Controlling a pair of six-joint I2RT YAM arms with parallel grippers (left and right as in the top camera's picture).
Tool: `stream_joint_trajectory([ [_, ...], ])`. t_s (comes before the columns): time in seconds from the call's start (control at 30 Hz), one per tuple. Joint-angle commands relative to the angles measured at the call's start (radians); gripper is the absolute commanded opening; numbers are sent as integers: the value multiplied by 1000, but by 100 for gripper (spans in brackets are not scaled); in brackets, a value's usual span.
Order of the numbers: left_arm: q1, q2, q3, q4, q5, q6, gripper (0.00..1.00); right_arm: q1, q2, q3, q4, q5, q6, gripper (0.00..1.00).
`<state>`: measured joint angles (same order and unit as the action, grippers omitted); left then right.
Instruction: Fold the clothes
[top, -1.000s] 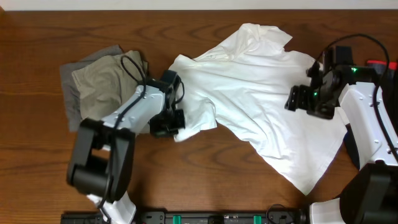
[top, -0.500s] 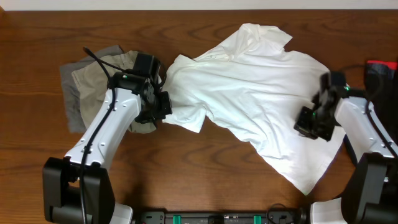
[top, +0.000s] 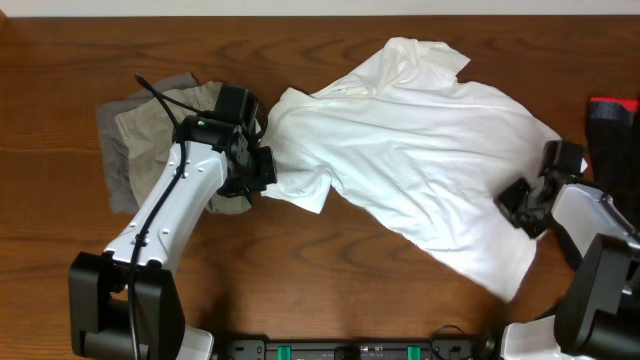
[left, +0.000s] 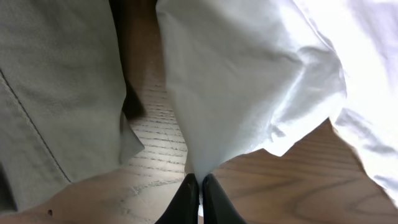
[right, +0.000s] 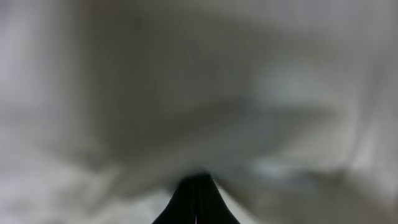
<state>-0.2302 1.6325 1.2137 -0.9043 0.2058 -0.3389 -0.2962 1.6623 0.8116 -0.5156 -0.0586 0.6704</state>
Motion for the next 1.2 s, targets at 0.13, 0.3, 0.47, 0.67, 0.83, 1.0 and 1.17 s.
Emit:
stream_joint_trajectory([
  [0.13, 3, -7, 12, 0, -4, 15, 6, -11, 330, 29, 230, 26, 111, 1],
  [0.3, 3, -7, 12, 0, 1, 12, 6, -10, 518, 271, 242, -144, 51, 1],
  [0.47, 3, -7, 12, 8, 22, 0, 6, -12, 566, 512, 121, -311, -140, 4],
  [0.67, 3, -7, 12, 8, 22, -7, 6, -43, 452, 660, -59, -460, -378, 29],
  [0.83, 3, -7, 12, 11, 22, -7, 6, -62, 266, 663, -231, -397, -418, 45],
  [1.0, 3, -7, 12, 16, 22, -7, 6, -86, 142, 662, -458, -227, -406, 54],
  [1.17, 3, -7, 12, 20, 22, -6, 6, -111, 113, 620, -578, -135, -375, 53],
])
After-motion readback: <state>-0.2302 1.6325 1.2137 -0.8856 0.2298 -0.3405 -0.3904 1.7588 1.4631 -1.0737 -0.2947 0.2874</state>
